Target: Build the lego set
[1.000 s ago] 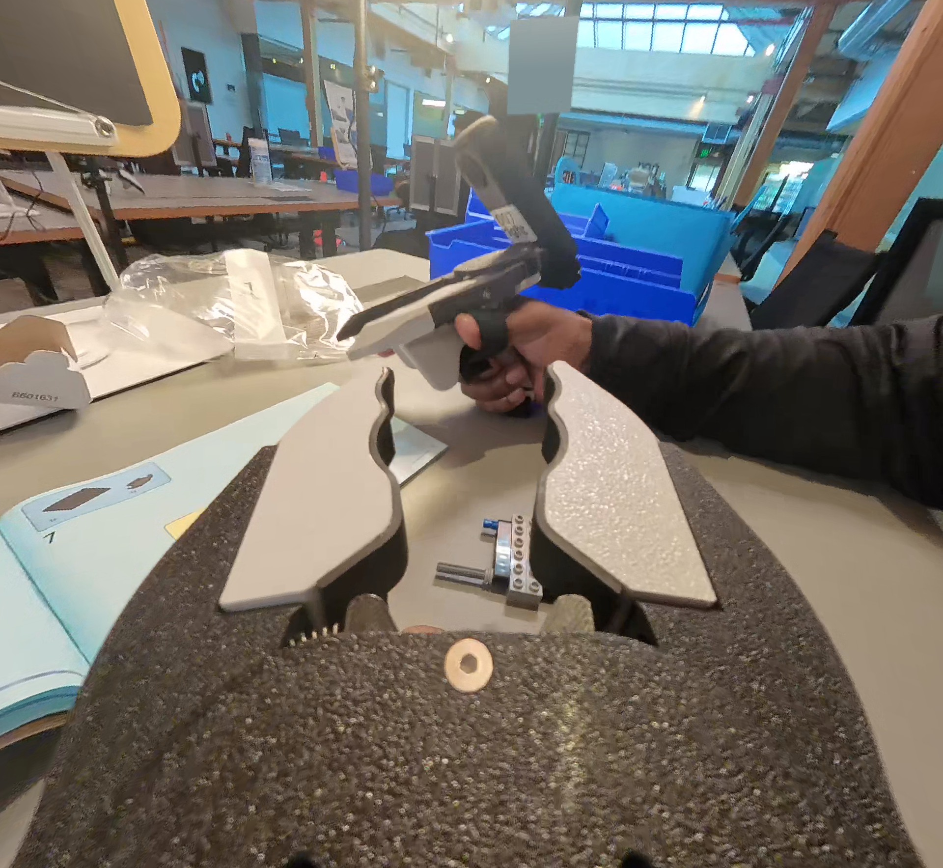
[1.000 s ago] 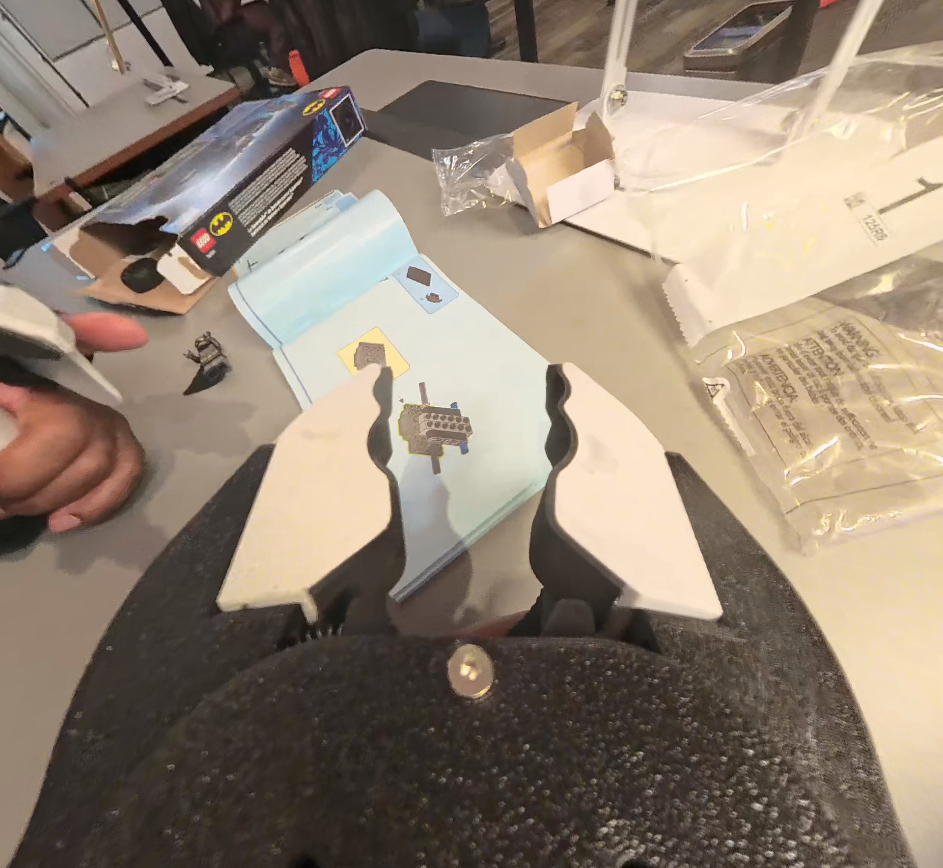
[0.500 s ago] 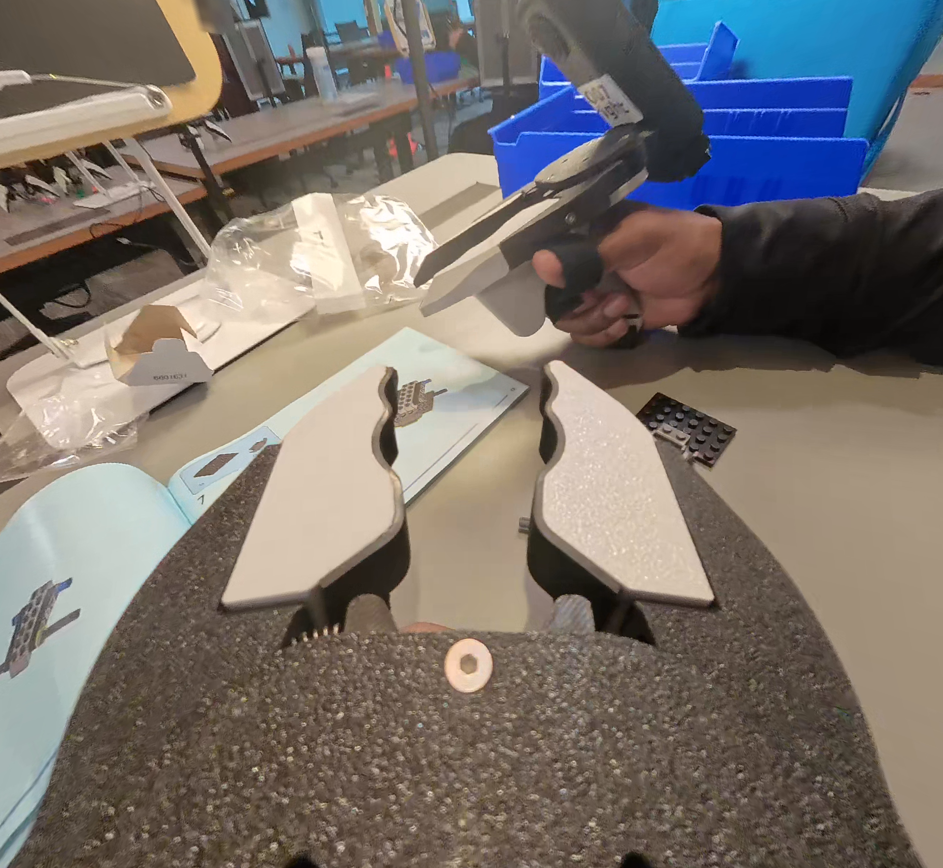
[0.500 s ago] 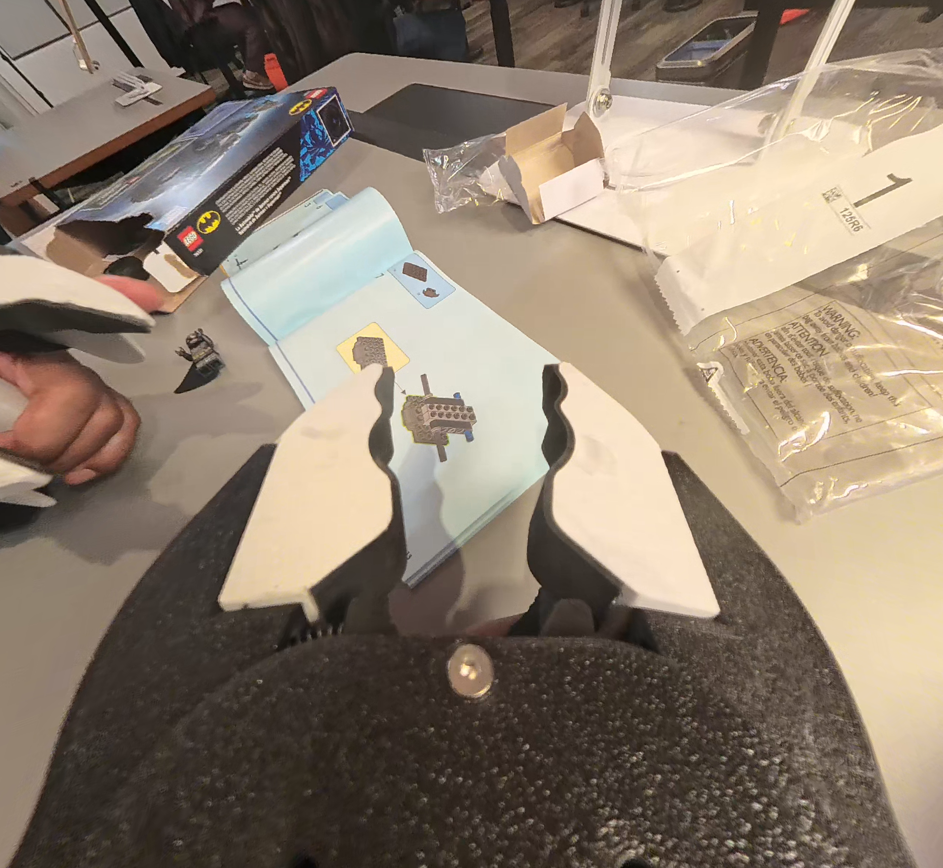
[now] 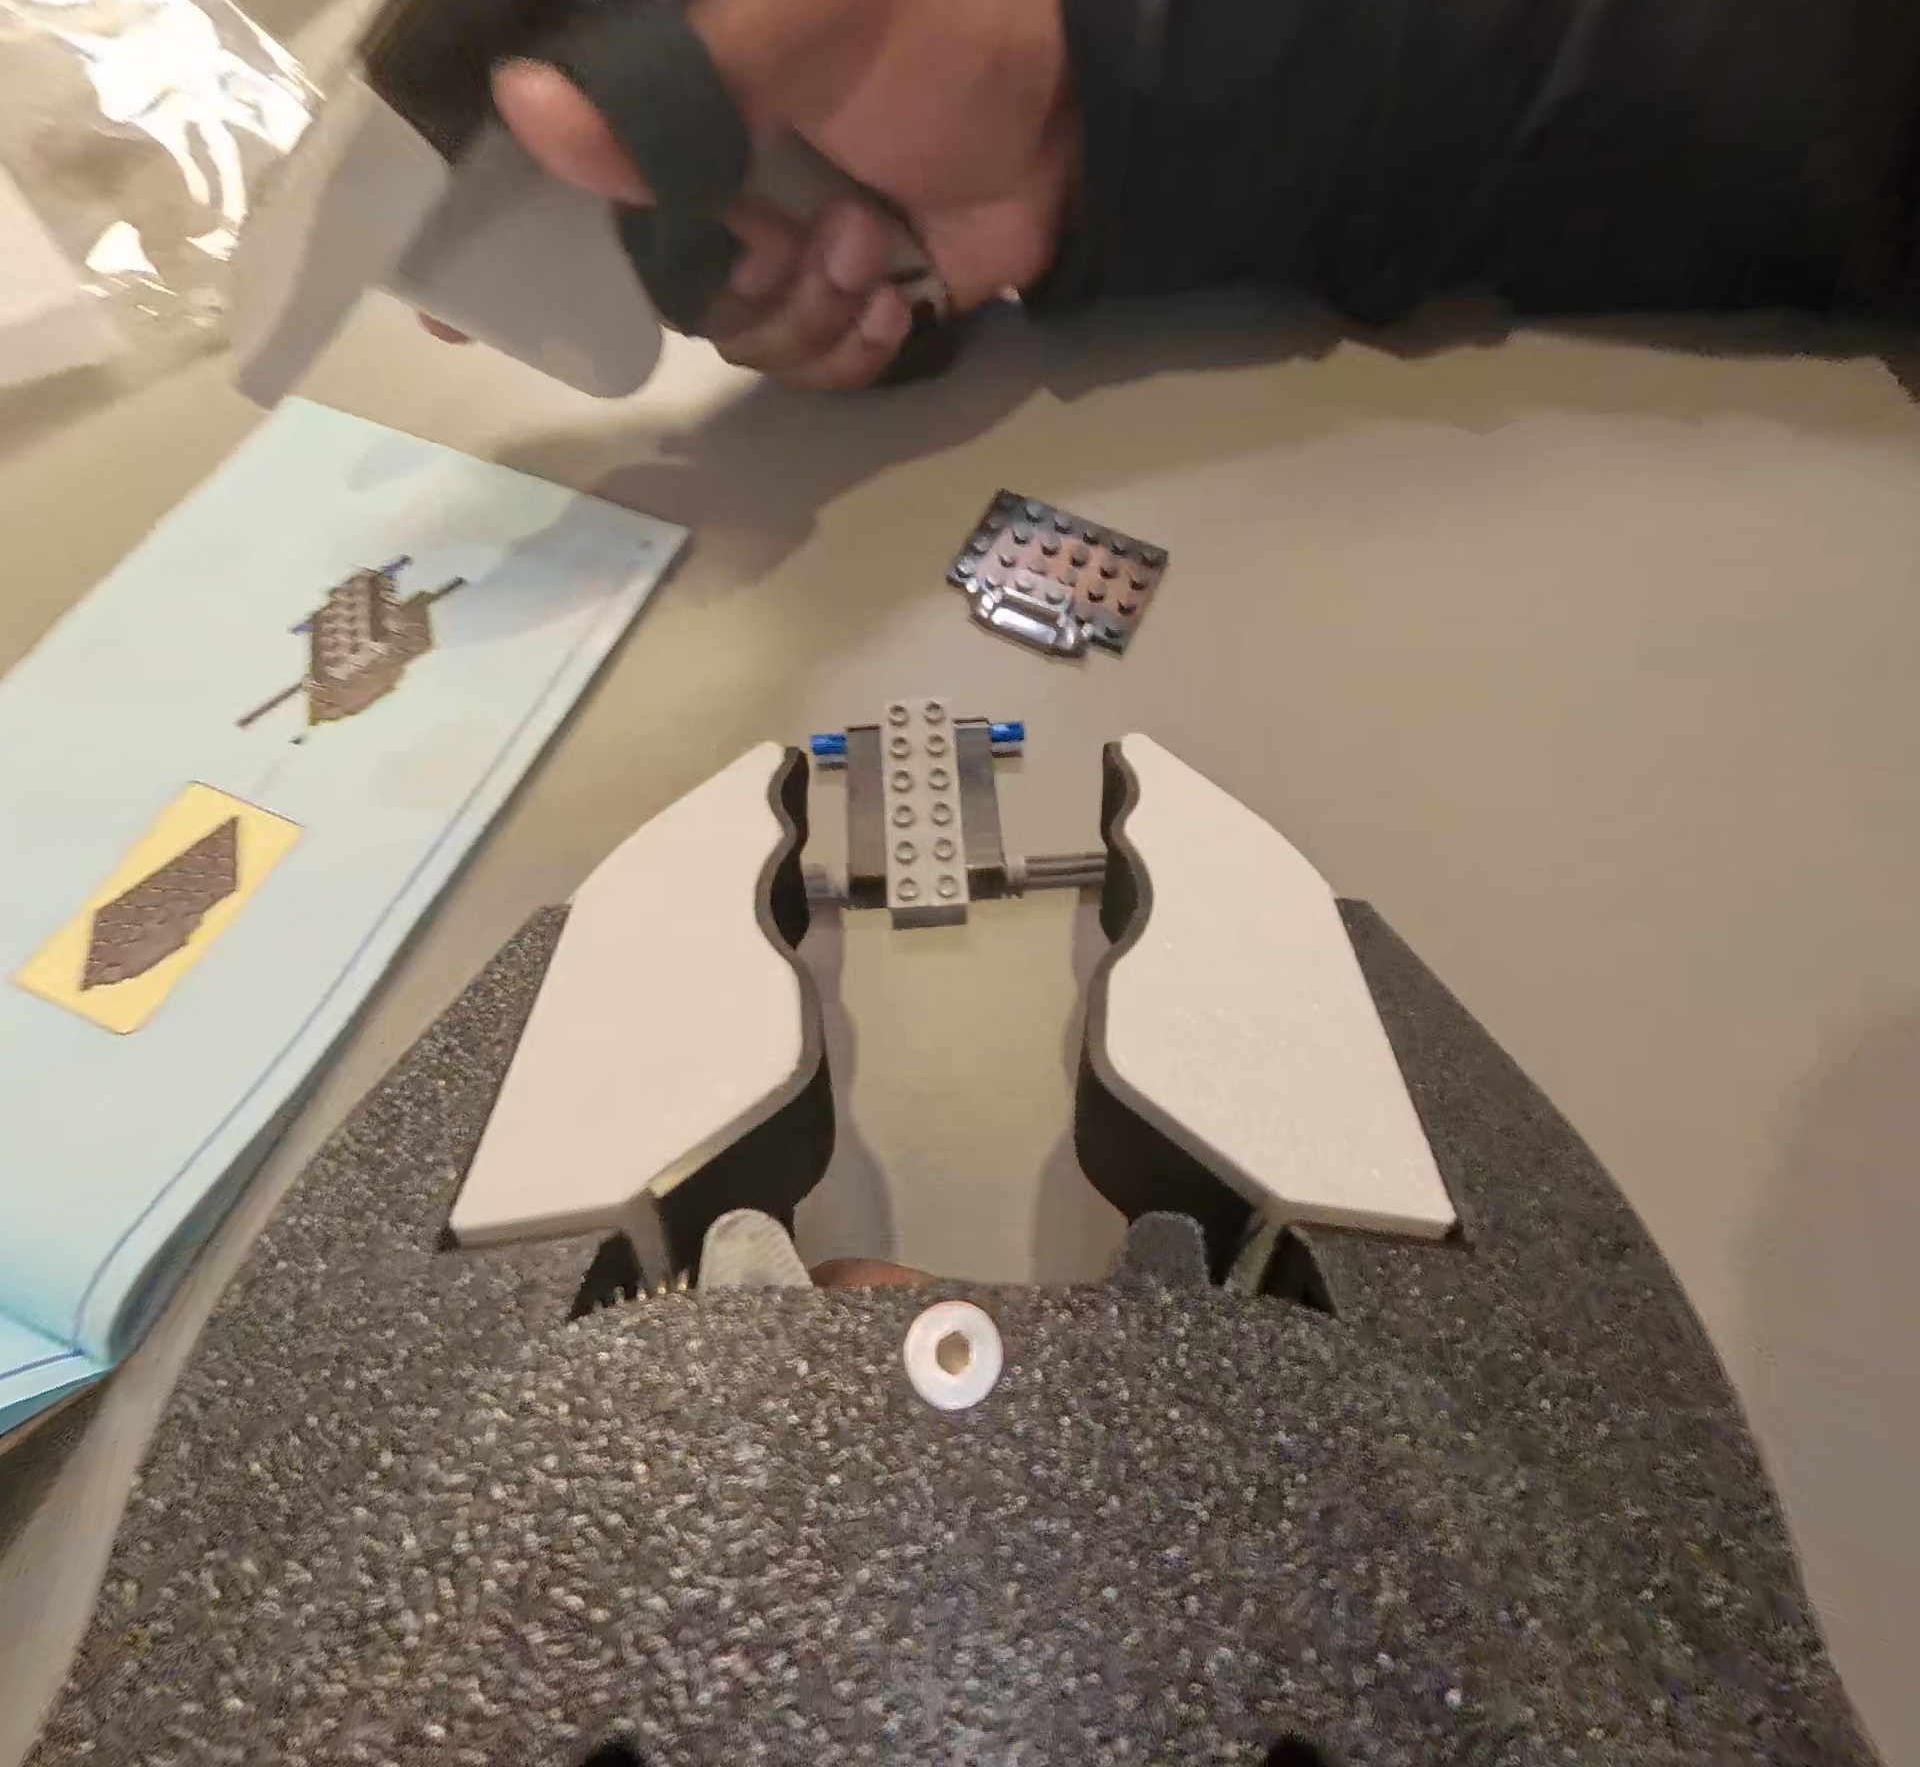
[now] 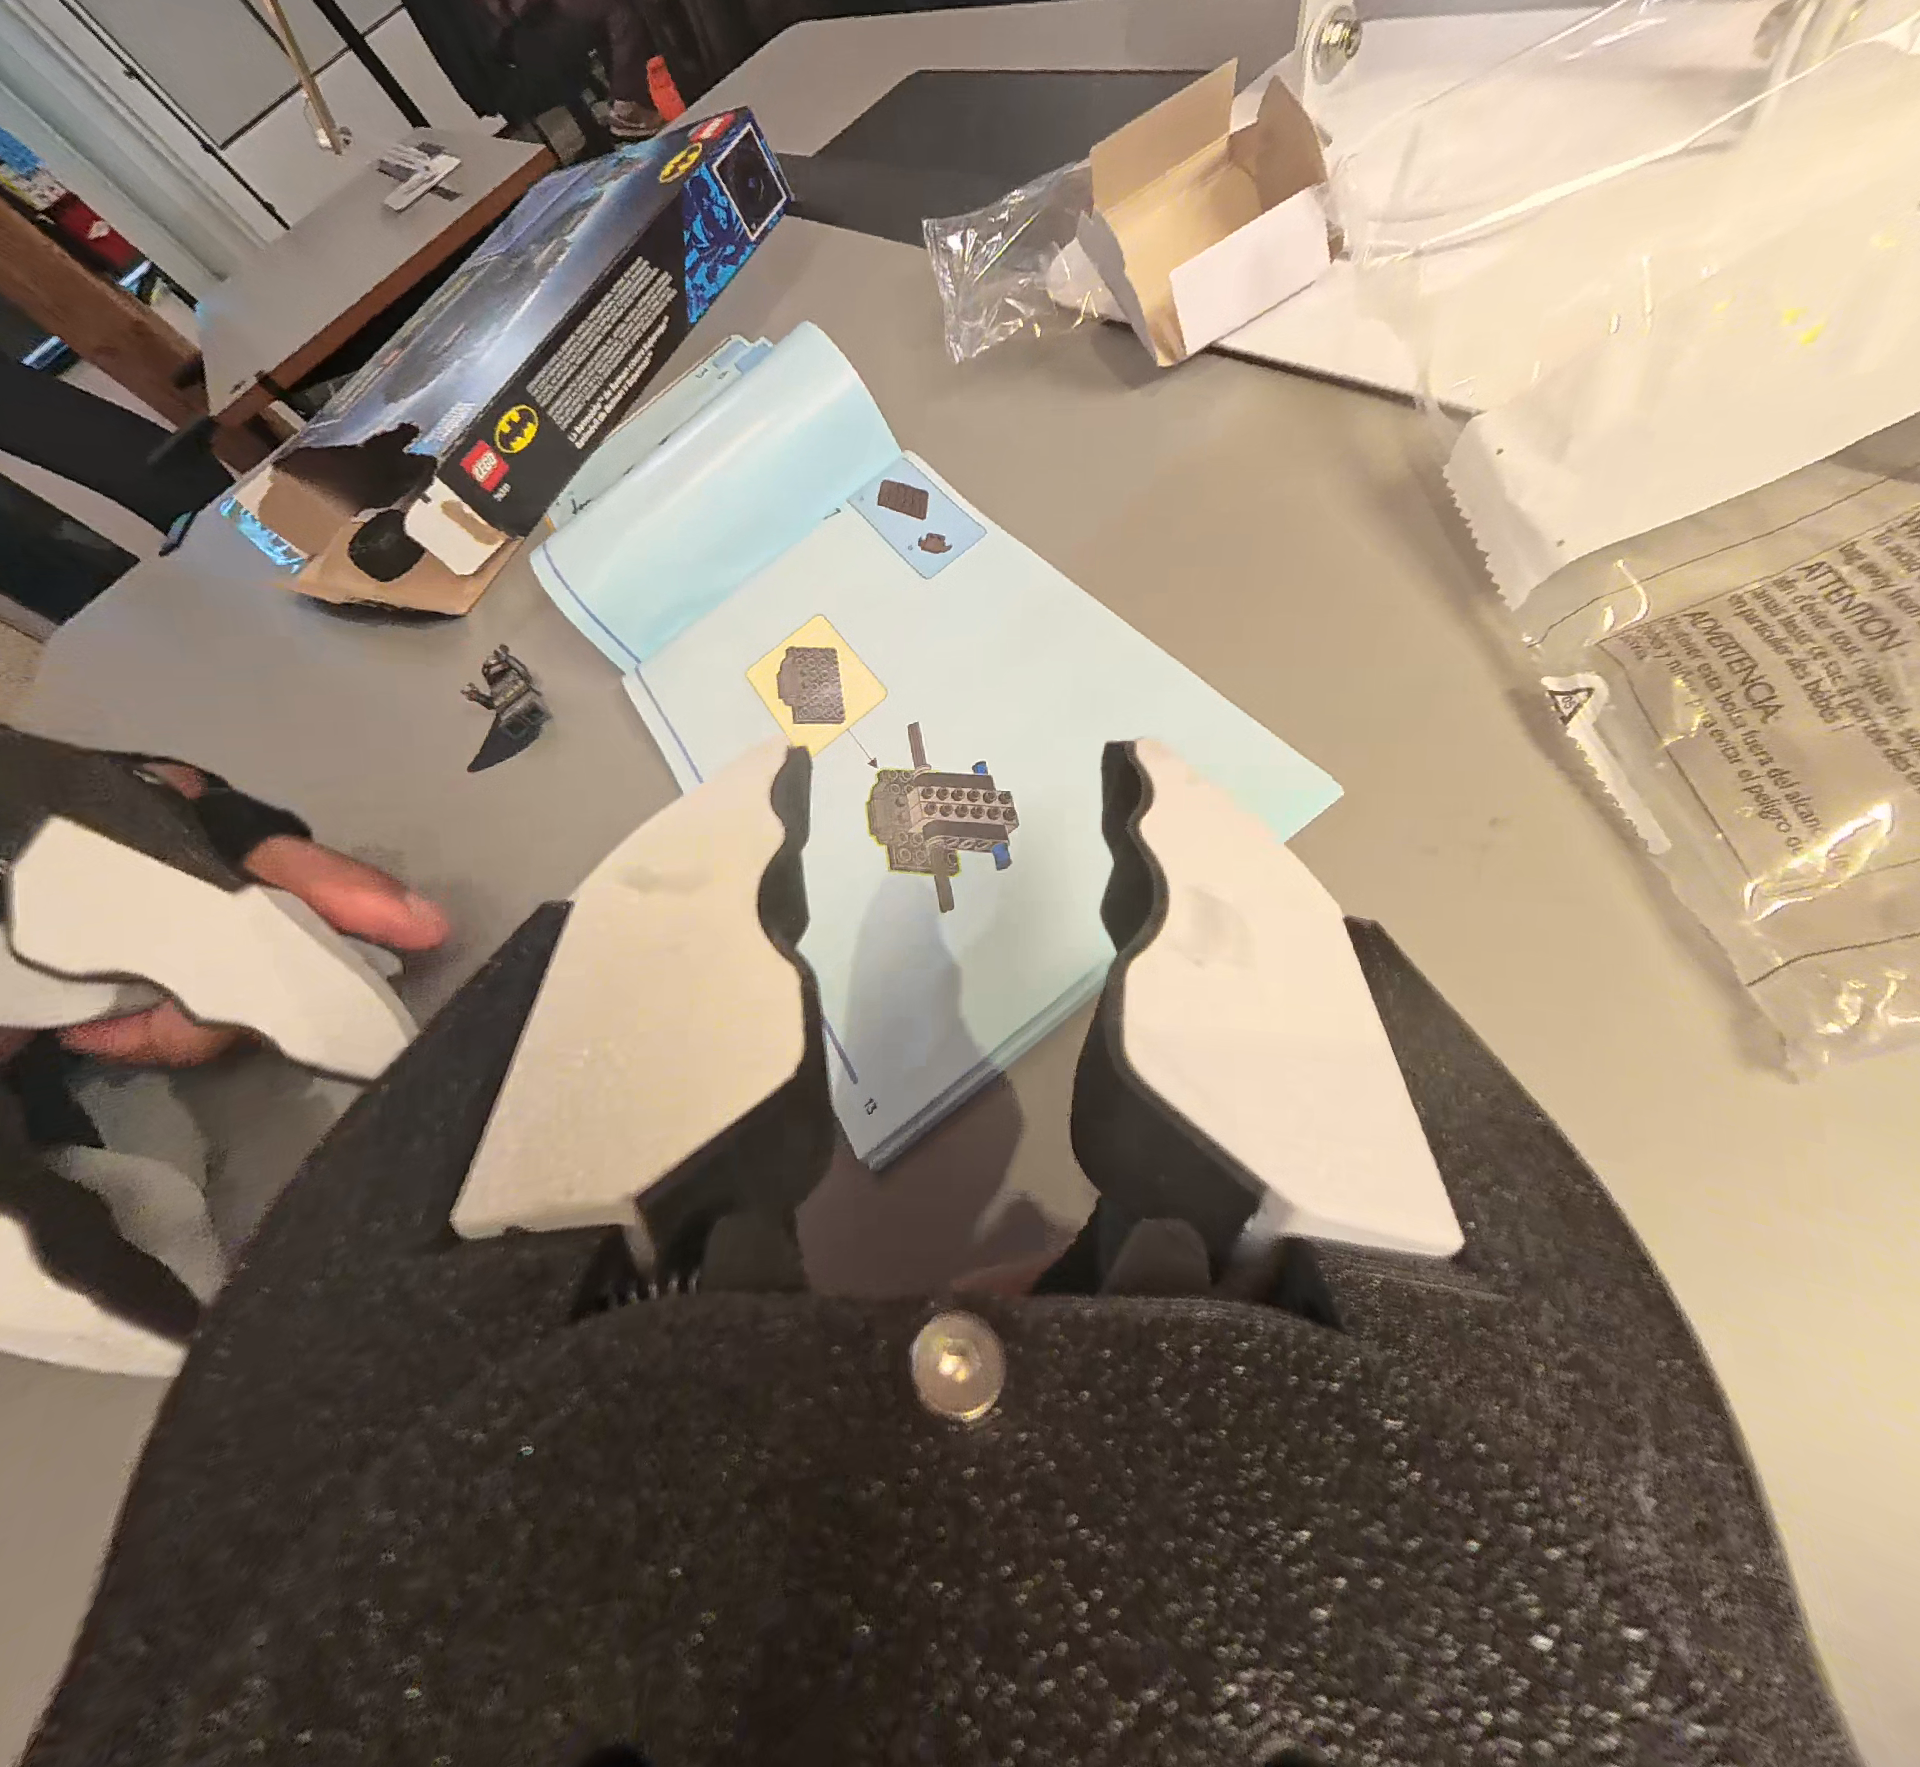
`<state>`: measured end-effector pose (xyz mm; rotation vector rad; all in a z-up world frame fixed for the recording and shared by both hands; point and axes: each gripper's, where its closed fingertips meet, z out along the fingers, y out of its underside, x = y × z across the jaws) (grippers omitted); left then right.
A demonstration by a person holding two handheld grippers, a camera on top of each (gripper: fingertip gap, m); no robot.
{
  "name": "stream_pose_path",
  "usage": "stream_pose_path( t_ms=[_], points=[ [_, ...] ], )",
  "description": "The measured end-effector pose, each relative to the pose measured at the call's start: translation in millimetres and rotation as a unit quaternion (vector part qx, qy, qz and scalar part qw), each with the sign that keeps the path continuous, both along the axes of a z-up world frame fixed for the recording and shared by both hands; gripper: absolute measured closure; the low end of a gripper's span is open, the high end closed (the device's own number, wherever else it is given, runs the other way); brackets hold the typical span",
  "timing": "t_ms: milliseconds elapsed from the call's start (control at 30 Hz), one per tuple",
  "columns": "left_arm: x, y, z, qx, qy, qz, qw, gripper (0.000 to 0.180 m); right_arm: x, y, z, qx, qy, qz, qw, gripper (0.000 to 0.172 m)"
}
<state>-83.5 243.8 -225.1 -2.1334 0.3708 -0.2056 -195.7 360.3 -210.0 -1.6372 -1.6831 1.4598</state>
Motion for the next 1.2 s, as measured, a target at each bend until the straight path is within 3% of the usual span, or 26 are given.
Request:
stream_pose_path(
  t_ms=[567, 700, 1200],
  points=[
    [-3, 2, -34, -0.115, 0.028, 0.020, 0.993, 0.143, -3, -8, -7, -0.003, -0.025, 0.028, 0.999, 0.119],
    [-2, 5, -35, -0.116, 0.051, 0.013, 0.992, 0.146, -2, -6, -5, -0.006, -0.017, 0.023, 1.000, 0.118],
    [0, 4, -29, -0.086, 0.032, 0.011, 0.996, 0.147, 0, 0, 2, -0.006, 0.007, 0.002, 1.000, 0.118]
  ],
)
